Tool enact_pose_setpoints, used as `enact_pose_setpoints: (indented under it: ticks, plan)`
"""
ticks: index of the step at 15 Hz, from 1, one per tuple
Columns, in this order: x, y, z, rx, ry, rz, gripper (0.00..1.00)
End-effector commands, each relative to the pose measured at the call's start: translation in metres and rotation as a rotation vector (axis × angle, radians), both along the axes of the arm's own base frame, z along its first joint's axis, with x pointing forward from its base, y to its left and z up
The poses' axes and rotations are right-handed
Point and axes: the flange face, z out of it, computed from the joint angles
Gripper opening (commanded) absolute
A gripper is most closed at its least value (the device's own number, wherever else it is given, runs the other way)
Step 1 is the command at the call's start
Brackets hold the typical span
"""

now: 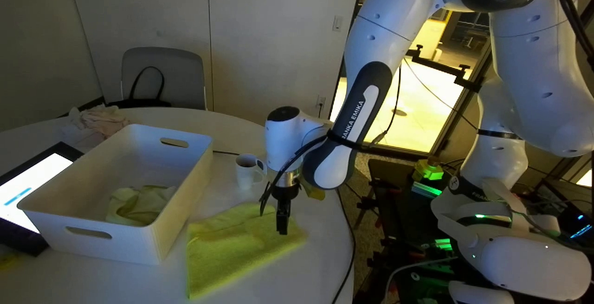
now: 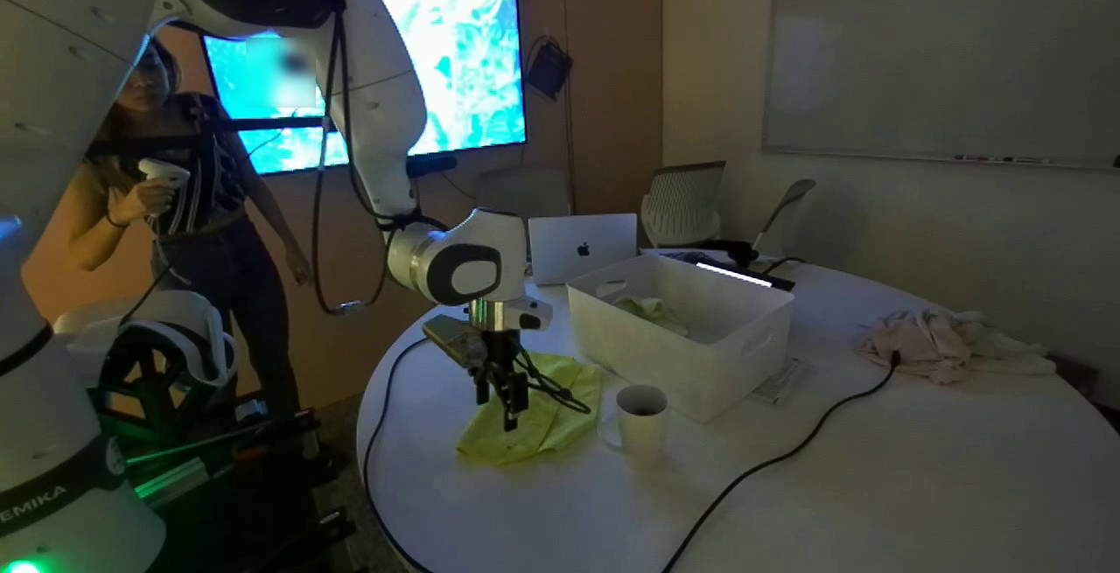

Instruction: Pick up the clothes from the table and put them in the box and pick up the black objects from the table and put them in the cup

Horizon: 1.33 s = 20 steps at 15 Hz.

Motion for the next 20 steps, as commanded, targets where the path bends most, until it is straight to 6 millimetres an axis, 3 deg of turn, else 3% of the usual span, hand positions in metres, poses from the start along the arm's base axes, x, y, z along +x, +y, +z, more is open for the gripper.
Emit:
enact_pose_setpoints:
  ticks: [1,8,14,17,20]
  plan:
    - [0.007,-0.017,-0.013,0.015,-0.046,-0.026,1.00]
    - [0.011,-0.048,-0.035,0.054,-0.073,-0.064,1.00]
    - [0.015,-0.058,-0.045,0.082,-0.075,-0.066,1.00]
    - [0.016,-0.059,-0.045,0.088,-0.075,-0.064,0.66]
    - [0.018,-0.060,-0.042,0.087,-0.082,-0.065,0.43]
